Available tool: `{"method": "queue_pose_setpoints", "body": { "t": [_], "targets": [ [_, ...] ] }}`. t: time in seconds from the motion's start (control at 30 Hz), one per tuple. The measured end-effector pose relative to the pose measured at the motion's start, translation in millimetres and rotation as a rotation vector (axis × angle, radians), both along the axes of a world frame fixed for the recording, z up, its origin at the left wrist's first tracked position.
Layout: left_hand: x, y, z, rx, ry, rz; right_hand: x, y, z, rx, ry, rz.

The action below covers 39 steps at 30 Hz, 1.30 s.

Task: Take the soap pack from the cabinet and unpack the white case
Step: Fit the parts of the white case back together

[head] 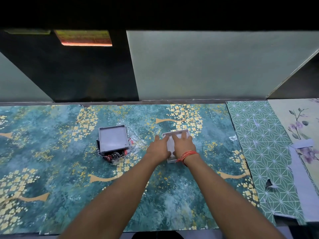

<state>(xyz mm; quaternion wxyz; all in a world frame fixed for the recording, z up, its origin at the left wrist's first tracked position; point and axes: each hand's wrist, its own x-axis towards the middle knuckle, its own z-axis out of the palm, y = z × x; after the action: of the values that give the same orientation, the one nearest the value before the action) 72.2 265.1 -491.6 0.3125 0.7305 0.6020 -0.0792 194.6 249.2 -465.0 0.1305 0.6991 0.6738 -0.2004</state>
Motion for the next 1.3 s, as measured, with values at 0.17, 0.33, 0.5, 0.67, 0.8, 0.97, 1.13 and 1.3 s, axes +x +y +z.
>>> {"method": "queue_pose_setpoints", "body": {
  "t": [0.17,0.33,0.5,0.67,0.8,0.97,1.13,1.3],
  "targets": [
    [-8.7,-6.0,7.2,0.015,-0.011,-0.017,-8.1,-5.2,-4.0,-0.104,0.112,-0.061],
    [-41.5,-21.4,2.9,-0.02,0.032,0.034,-40.1,-27.9,-9.6,-0.043,0.126,-0.008],
    [-61.5,-23.9,7.6,-0.055,0.029,0.071,-64.4,-31.0,-12.3,-0.031,0.113,0.036],
    [-70.9,-27.0,9.2,-0.099,-0.064,0.091,-70.8,-30.5,-14.4,-0.05,0.066,0.042],
    [-82.0,-31.1,16.0,-0.075,-0.183,0.124,-78.5,-24.8,4.0,-0.051,0.088,0.022],
    [-133.9,-12.5,35.5,0.3,-0.332,0.648,-130.6,12.3,26.5,0.282,0.455,-0.134],
    [-180.9,2.0,33.1,0.163,-0.124,0.835,-177.9,43.0,-3.7,0.05,0.475,-0.153],
    [-188.9,2.6,23.7,0.112,-0.174,0.812,-195.6,42.8,-27.2,0.054,0.426,-0.232]
  ]
}}
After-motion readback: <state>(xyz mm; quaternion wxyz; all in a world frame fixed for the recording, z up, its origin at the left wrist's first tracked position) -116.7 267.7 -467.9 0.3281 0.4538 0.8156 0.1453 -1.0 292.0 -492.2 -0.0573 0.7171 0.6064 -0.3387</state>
